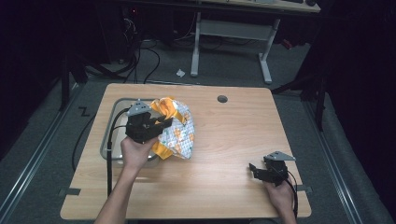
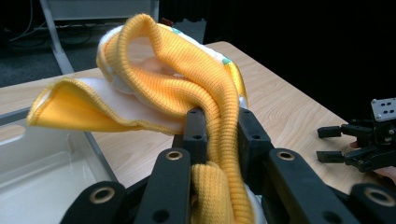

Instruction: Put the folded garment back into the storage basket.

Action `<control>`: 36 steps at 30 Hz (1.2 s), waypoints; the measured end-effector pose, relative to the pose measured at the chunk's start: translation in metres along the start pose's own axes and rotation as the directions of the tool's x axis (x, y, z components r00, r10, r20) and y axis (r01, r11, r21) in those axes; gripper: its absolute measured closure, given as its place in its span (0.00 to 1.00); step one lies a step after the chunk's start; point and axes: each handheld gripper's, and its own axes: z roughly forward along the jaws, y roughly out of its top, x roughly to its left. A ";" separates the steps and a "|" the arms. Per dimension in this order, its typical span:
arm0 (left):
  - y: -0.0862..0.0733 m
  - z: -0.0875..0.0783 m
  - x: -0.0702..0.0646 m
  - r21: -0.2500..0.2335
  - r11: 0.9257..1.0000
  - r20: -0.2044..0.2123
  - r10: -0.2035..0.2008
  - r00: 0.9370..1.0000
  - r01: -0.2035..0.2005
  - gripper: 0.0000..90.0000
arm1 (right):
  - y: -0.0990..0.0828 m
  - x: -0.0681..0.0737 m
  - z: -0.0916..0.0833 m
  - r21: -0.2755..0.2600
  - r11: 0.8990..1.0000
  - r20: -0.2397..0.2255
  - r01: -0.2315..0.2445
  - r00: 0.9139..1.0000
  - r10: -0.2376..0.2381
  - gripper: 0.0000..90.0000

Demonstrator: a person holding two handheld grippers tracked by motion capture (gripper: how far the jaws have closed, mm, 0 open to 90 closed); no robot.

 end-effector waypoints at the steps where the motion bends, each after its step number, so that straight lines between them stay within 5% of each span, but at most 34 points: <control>1: 0.001 -0.001 0.000 0.001 1.000 -0.002 0.003 1.000 -0.003 0.86 | 0.000 0.000 0.000 0.000 1.000 0.000 0.000 1.000 0.000 0.31; 36: 0.002 -0.049 0.045 -0.057 0.996 -0.058 -0.068 0.996 0.065 0.86 | 0.000 0.000 0.000 0.000 1.000 0.000 0.000 1.000 0.000 0.31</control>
